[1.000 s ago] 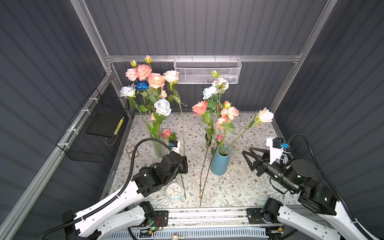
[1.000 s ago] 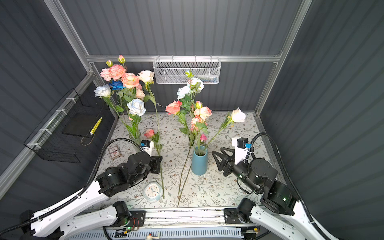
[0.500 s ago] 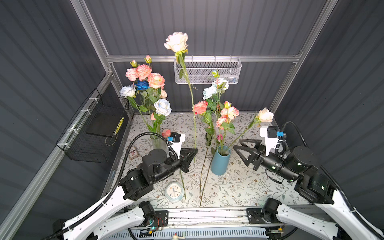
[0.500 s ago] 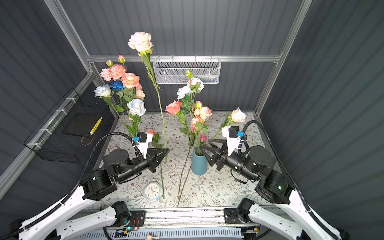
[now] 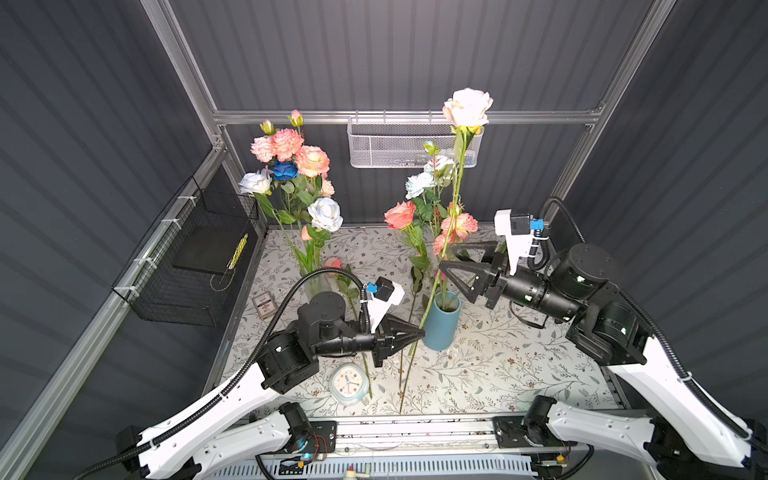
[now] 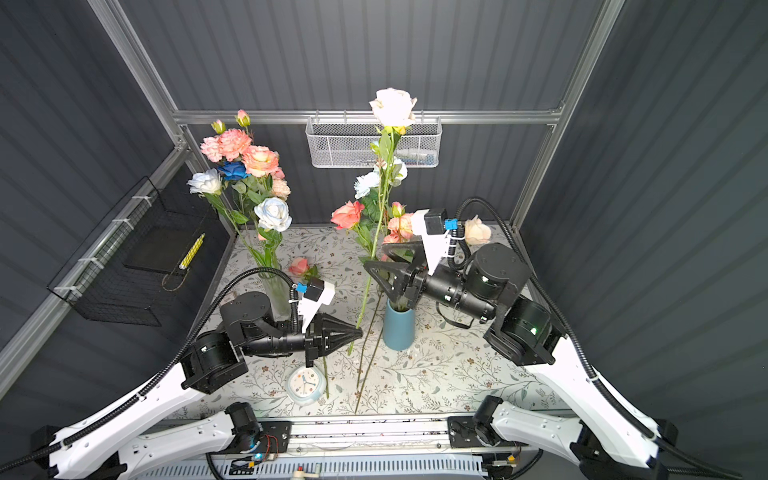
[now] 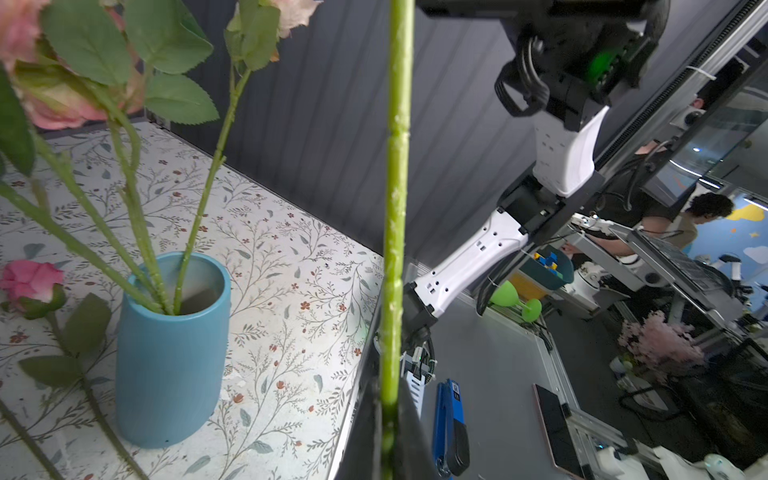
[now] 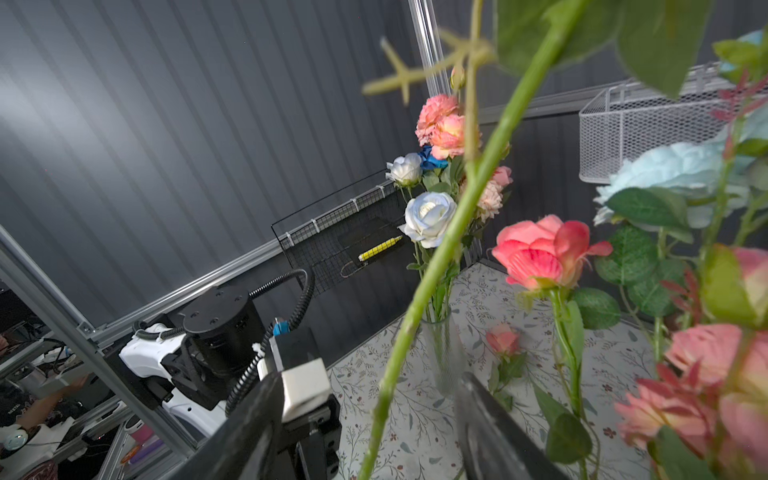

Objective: Arrange the flowers into the vase
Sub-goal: 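Pass the white rose from the left gripper to the right gripper, then lower the white rose stem into the teal vase with the right gripper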

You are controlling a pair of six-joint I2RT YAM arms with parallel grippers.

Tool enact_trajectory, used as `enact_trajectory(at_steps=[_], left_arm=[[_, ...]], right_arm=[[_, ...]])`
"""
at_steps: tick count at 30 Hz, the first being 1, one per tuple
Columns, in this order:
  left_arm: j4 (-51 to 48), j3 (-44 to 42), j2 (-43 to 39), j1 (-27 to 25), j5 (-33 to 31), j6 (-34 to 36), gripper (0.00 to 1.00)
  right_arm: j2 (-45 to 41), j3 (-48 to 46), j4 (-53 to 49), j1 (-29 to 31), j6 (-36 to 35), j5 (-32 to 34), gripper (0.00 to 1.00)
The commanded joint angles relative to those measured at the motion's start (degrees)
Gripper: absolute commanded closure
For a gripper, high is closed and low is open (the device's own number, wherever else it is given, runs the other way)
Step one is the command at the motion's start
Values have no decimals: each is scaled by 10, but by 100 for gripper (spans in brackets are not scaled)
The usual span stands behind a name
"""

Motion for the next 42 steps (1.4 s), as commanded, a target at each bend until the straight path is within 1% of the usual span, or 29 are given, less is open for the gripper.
enact_trajectory(at_steps=[1,3,4,8,10,11,12,13,14,15,17,19,22,25,28,30,36,39,42], left_arm=[[15,-7,-6,-3,53,18,100],[12,-8,-5,-3,57,19,100],[12,-11,-4,-3,60,21,100],[13,-18,1,-3,67,18,100],[11,-18,5,-4,57,16,100],[4,-17,7,-4,43,14,78],[-5,-15,9,-3,28,12,47],[-12,-15,10,-4,12,12,25],[-19,-16,9,-3,-6,11,8],[-23,-18,8,-4,-20,10,0],[-33,-23,0,-4,-65,1,0],[-46,-31,-21,-4,-159,-13,0],[-47,-65,-73,-4,-279,-33,0],[-46,-99,-114,-3,-337,-50,0],[-56,-124,-132,-3,-362,-69,0],[-65,-134,-136,-4,-367,-79,0],[-73,-162,-140,-3,-373,-103,0],[-72,-168,-138,-3,-375,-108,0],[-73,-172,-135,-3,-377,-111,0]], right_arm=[[14,30,-5,2,-11,-14,34],[22,42,-10,2,-13,-9,43],[24,47,-11,2,-13,-12,49],[29,58,-14,2,-17,-18,81],[29,61,-20,2,-19,-20,91],[27,58,-21,2,-21,-20,97],[23,54,-22,2,-22,-18,100],[18,48,-23,2,-23,-13,100],[11,41,-24,2,-27,-6,100],[4,34,-27,2,-32,2,100],[-13,15,-35,2,-48,33,100],[-34,-6,-39,2,-75,83,100],[-57,-30,-32,2,-126,165,100],[-66,-47,-11,2,-163,218,100],[-73,-69,27,1,-183,244,100],[-78,-83,55,1,-193,256,100],[-73,-116,118,-3,-221,268,100],[-72,-155,155,-3,-231,273,100],[-80,-212,191,-3,-226,276,100]])
